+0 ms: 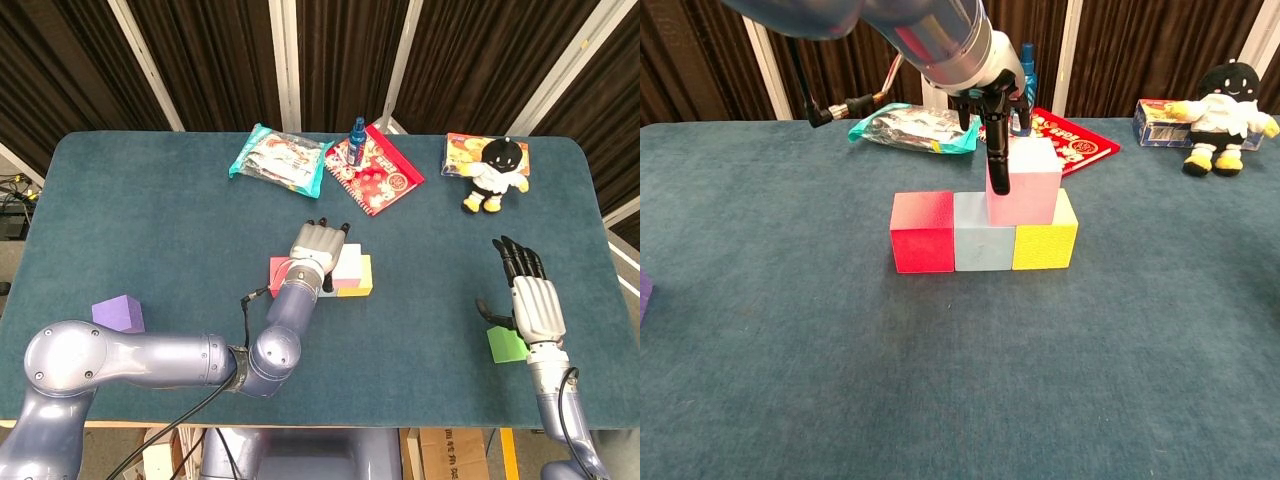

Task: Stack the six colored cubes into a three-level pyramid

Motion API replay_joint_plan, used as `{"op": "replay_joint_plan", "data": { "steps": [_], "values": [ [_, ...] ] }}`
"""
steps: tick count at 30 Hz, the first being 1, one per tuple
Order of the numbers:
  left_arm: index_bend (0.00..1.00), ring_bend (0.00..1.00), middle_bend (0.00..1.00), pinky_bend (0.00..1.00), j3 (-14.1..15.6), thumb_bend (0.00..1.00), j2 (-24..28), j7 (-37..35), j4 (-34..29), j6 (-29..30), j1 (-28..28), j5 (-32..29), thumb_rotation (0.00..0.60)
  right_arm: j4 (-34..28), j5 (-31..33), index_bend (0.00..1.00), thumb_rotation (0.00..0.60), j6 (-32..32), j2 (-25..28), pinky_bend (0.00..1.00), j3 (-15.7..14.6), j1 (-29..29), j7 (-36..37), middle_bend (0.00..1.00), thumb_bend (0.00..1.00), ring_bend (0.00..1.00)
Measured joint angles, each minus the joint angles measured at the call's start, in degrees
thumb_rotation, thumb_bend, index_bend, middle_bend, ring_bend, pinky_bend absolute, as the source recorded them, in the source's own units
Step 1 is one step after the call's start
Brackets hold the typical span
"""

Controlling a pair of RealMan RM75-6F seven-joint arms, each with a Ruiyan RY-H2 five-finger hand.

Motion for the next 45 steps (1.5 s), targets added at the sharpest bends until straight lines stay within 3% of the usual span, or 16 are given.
{"op": "replay_joint_plan", "data": {
  "steps": [13, 19, 25, 34, 45],
  "values": [
    [0.00, 0.04, 0.14, 0.10, -0.4, 0.20, 1.6, -2.2, -2.0, -0.1, 1.1, 1.5, 0.600, 0.0, 0.0, 0.00, 0.600, -0.1, 0.2, 0.00, -0.1, 0.0, 0.1, 0.00, 0.33, 0.00],
    [0.00, 0.04, 0.14, 0.10, -0.7, 0.18, 5.3, -4.9, -7.6, 0.0, 3.5, 3.7, 0.600, 0.2, 0.0, 0.00, 0.600, 0.0, 0.1, 0.00, 0.0, 0.0, 0.1, 0.00, 0.33, 0.00],
    [0.00, 0.04, 0.13, 0.10, 0.5, 0.16, 12.0, -9.3, -17.3, 1.2, 9.0, 9.1, 0.600, 0.3, 0.0, 0.00, 0.600, 0.2, 0.2, 0.00, 0.1, -0.1, 0.0, 0.00, 0.33, 0.00],
    [0.00, 0.04, 0.11, 0.10, 7.4, 0.14, 24.7, -18.9, -30.9, 3.4, 23.1, 27.6, 0.600, 0.6, 0.6, 0.00, 0.600, 0.6, 0.0, 0.00, 0.5, -0.1, -1.0, 0.00, 0.33, 0.00],
    [0.00, 0.04, 0.11, 0.10, 18.2, 0.04, 36.4, -32.2, -35.5, 2.9, 39.9, 60.5, 0.600, 1.5, 0.5, 0.00, 0.600, 2.0, -0.9, 0.00, 0.8, 0.0, -3.2, 0.00, 0.33, 0.00]
  ]
}}
